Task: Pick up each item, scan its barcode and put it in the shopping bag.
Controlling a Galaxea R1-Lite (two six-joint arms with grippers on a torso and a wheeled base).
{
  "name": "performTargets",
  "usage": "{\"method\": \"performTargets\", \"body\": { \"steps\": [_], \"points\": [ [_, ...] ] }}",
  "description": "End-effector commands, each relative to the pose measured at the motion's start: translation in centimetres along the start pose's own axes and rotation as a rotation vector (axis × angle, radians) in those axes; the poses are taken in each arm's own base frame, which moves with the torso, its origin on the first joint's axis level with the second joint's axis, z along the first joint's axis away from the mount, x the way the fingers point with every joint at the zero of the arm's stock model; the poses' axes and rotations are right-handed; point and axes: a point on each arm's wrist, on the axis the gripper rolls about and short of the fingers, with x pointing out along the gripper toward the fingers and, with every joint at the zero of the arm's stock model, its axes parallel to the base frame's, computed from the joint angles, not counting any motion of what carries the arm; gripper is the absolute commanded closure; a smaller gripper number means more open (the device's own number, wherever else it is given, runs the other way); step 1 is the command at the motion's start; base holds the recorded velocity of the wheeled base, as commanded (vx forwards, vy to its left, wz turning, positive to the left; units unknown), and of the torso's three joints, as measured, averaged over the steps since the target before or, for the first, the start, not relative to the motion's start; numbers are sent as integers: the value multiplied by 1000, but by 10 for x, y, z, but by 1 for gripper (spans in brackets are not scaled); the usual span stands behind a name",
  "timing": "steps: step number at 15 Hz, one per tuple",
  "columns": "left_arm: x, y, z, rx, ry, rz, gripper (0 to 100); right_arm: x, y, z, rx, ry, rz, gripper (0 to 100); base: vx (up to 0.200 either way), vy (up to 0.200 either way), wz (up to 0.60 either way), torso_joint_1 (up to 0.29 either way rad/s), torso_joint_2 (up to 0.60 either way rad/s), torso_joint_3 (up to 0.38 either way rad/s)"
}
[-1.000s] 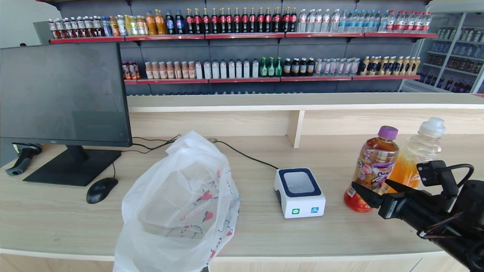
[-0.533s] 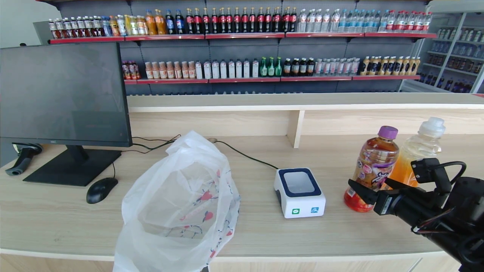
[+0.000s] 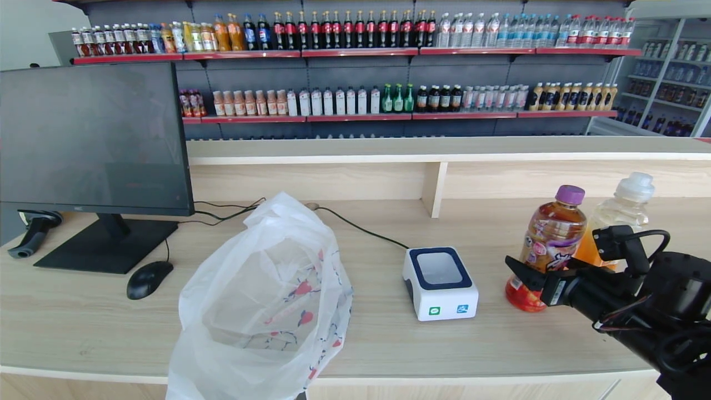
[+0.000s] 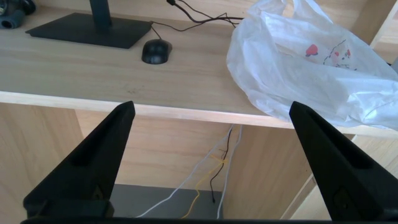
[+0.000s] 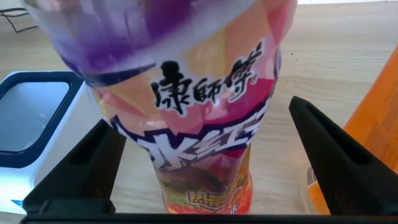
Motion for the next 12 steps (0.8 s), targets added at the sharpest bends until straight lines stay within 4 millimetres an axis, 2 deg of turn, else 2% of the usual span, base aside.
{"method": "performTargets", "body": {
  "steps": [1, 12],
  "points": [
    [0, 0, 0, -1, -1, 0, 0, 6, 0, 2, 0, -13, 2, 0, 0, 0, 0, 0, 0, 0],
    [0, 0, 0, -1, -1, 0, 0, 15, -1, 7, -7, -45, 4, 0, 0, 0, 0, 0, 0, 0]
  ]
}}
